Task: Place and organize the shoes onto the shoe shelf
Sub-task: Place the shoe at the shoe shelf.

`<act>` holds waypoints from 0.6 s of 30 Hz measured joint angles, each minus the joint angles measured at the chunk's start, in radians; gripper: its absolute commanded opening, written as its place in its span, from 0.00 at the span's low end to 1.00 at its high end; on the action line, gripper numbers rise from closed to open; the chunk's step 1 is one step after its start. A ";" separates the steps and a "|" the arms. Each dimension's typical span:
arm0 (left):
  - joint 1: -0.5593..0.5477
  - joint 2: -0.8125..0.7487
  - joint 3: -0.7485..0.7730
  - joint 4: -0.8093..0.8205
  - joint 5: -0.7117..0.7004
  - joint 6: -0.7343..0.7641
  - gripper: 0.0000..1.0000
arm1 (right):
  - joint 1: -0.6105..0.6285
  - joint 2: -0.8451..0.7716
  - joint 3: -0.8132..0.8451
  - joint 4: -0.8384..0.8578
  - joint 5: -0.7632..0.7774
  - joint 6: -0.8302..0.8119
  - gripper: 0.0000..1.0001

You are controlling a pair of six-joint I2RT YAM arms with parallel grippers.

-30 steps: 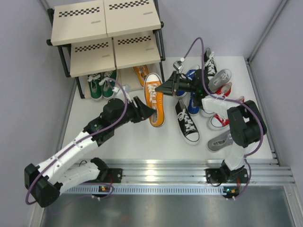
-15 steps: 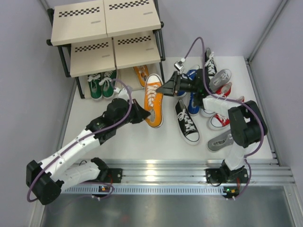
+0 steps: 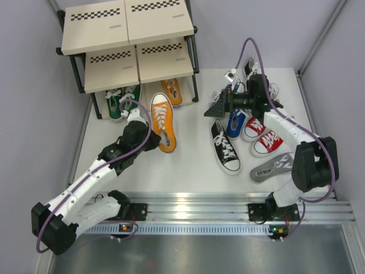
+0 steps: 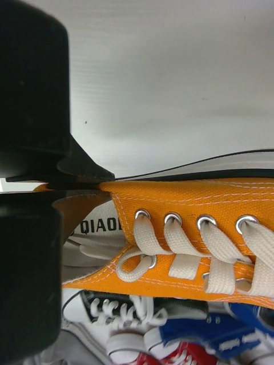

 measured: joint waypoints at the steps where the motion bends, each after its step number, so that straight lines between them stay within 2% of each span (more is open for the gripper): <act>1: 0.021 0.011 -0.006 0.004 0.000 0.003 0.00 | -0.020 -0.018 -0.013 -0.009 -0.002 -0.028 0.96; 5: 0.121 0.100 -0.013 0.015 0.017 0.015 0.00 | -0.097 -0.085 -0.076 -0.057 -0.016 -0.117 0.97; 11: 0.240 0.264 -0.006 0.079 0.065 0.051 0.00 | -0.142 -0.109 -0.117 -0.073 -0.025 -0.169 0.97; 18: 0.304 0.441 0.048 0.163 0.114 0.092 0.00 | -0.190 -0.115 -0.125 -0.087 -0.037 -0.175 0.97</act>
